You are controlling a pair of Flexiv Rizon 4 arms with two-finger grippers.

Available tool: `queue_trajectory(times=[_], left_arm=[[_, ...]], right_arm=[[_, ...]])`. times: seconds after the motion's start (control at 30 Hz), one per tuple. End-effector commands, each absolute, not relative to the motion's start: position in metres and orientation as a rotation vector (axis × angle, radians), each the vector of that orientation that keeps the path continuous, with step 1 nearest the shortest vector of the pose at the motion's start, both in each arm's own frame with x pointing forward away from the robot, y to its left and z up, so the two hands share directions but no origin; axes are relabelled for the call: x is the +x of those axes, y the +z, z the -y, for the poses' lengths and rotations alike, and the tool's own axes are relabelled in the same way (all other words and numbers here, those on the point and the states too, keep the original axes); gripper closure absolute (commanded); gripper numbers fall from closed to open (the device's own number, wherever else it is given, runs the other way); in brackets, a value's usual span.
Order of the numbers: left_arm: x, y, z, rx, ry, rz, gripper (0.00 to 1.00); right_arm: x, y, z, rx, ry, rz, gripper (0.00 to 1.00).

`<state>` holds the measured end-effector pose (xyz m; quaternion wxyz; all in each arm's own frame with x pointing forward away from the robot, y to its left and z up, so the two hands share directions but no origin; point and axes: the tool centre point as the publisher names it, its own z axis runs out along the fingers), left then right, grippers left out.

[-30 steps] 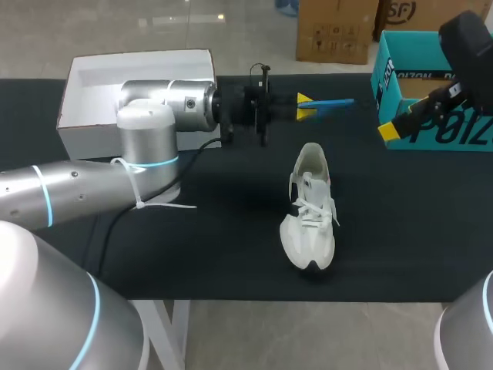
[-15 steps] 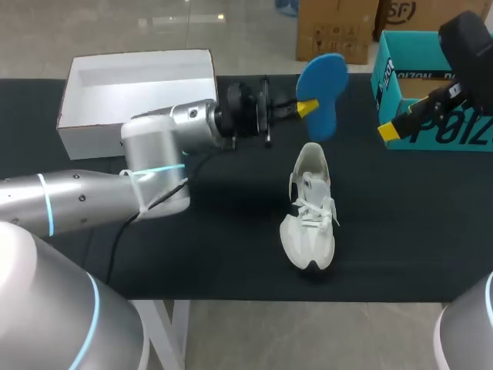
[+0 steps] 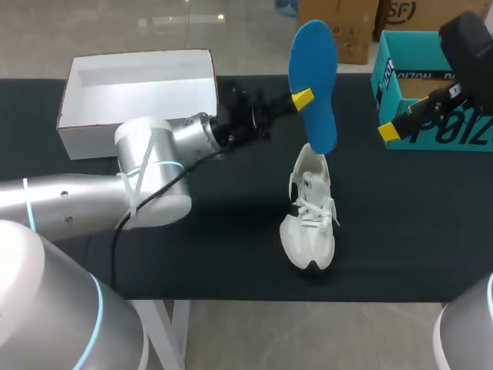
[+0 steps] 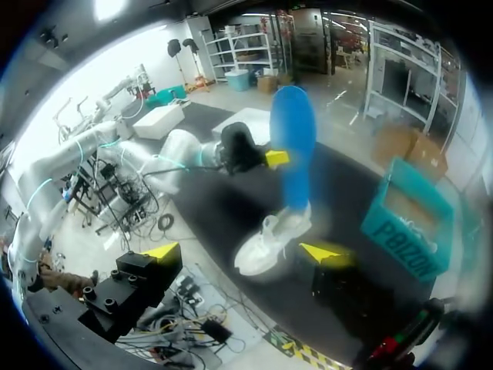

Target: Take the shoe out of the shoebox, open the shoe tongue, remove and reinsert the insole, then place the shoe into the shoebox

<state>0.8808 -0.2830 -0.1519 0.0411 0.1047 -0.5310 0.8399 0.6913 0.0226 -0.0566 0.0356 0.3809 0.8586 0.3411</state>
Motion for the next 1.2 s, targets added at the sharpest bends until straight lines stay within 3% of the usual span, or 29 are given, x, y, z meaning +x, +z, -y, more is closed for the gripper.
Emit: queue_trajectory(times=[0.03, 0.4, 0.8, 1.2], left_arm=[[0.876, -0.150, 0.284, 1.273, 2.137, 1.140, 1.00], [0.876, -0.150, 0.284, 1.273, 2.137, 1.140, 1.00], [0.877, -0.189, 0.273, 1.170, 2.044, 1.675, 1.00], [0.862, -0.189, 0.273, 1.079, 1.830, 1.496, 1.00]], right_arm=[[0.695, -0.056, -0.025, 1.174, 1.041, -2.644, 0.00], [0.695, -0.056, -0.025, 1.174, 1.041, -2.644, 0.00], [0.695, -0.056, -0.025, 1.174, 1.041, -2.644, 0.00], [0.695, -0.056, -0.025, 1.174, 1.041, -2.644, 0.00]])
